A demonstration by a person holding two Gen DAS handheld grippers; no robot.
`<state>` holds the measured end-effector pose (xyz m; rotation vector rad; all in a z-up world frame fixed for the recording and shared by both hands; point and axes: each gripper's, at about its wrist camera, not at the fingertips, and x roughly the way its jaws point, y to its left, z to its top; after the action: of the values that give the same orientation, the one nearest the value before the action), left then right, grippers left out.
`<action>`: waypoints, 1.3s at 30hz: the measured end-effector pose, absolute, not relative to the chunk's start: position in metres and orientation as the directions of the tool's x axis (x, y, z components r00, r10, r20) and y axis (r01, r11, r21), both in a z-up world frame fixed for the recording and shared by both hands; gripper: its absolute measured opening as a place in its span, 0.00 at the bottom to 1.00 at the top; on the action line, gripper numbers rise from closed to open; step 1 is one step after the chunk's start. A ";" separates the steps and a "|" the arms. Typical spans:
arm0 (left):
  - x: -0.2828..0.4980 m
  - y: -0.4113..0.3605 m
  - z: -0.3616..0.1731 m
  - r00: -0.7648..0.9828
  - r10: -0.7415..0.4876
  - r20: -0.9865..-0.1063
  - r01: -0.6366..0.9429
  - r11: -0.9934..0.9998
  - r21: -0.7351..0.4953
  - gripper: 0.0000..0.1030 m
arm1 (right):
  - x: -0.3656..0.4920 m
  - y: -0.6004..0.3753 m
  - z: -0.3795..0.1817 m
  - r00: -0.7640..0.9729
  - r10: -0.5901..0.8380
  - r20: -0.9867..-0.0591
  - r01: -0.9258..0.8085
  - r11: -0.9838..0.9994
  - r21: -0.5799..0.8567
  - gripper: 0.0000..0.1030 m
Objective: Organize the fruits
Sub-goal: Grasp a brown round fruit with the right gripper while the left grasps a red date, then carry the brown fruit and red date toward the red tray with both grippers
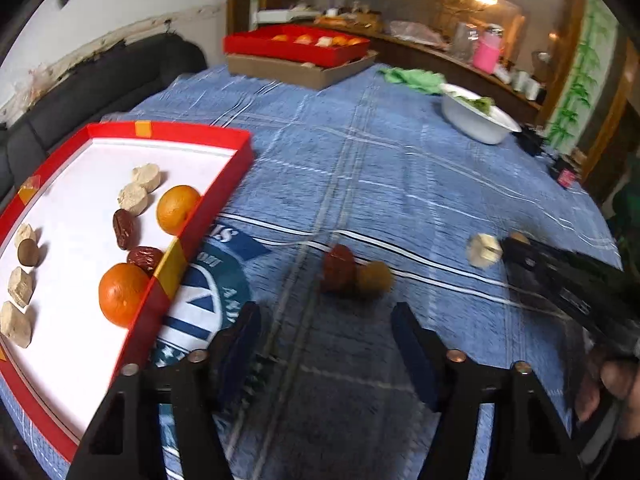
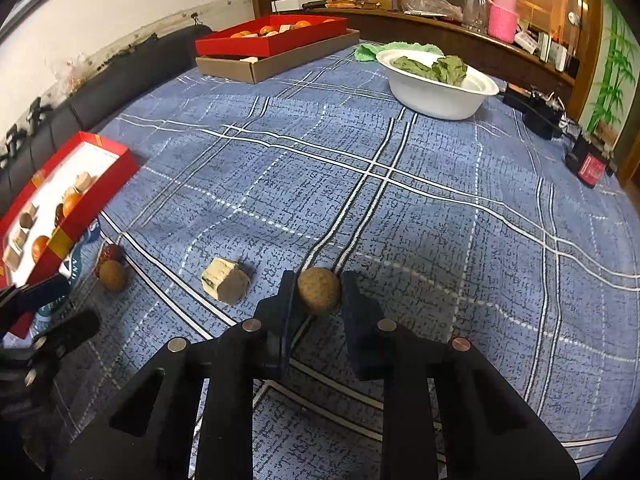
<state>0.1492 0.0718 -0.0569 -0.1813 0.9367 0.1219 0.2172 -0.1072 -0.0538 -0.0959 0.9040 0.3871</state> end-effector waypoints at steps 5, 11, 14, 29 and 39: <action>0.155 0.077 -0.059 0.574 0.081 -0.815 -0.212 0.976 -0.052 0.57 | 0.219 -0.112 -0.054 0.544 0.319 -0.776 -0.369 0.922 0.121 0.20; 0.176 0.069 -0.059 0.566 0.089 -0.819 -0.196 0.980 -0.029 0.45 | 0.219 -0.111 -0.054 0.540 0.329 -0.775 -0.373 0.919 0.131 0.20; 0.185 0.066 -0.058 0.567 0.096 -0.818 -0.191 0.981 -0.017 0.25 | 0.219 -0.112 -0.054 0.540 0.329 -0.775 -0.373 0.919 0.131 0.20; 0.128 0.054 -0.041 0.640 -0.019 -0.768 -0.111 0.987 -0.116 0.21 | 0.212 -0.107 -0.048 0.549 0.311 -0.776 -0.378 0.920 0.102 0.20; 0.096 0.032 -0.046 0.631 -0.071 -0.773 -0.065 0.988 -0.143 0.21 | 0.160 -0.114 -0.030 0.567 0.300 -0.767 -0.403 0.913 0.060 0.20</action>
<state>0.0964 0.0321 -0.0462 -0.1632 0.8893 -0.0033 0.1596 -0.1141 -0.0299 -0.1267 0.8754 0.4142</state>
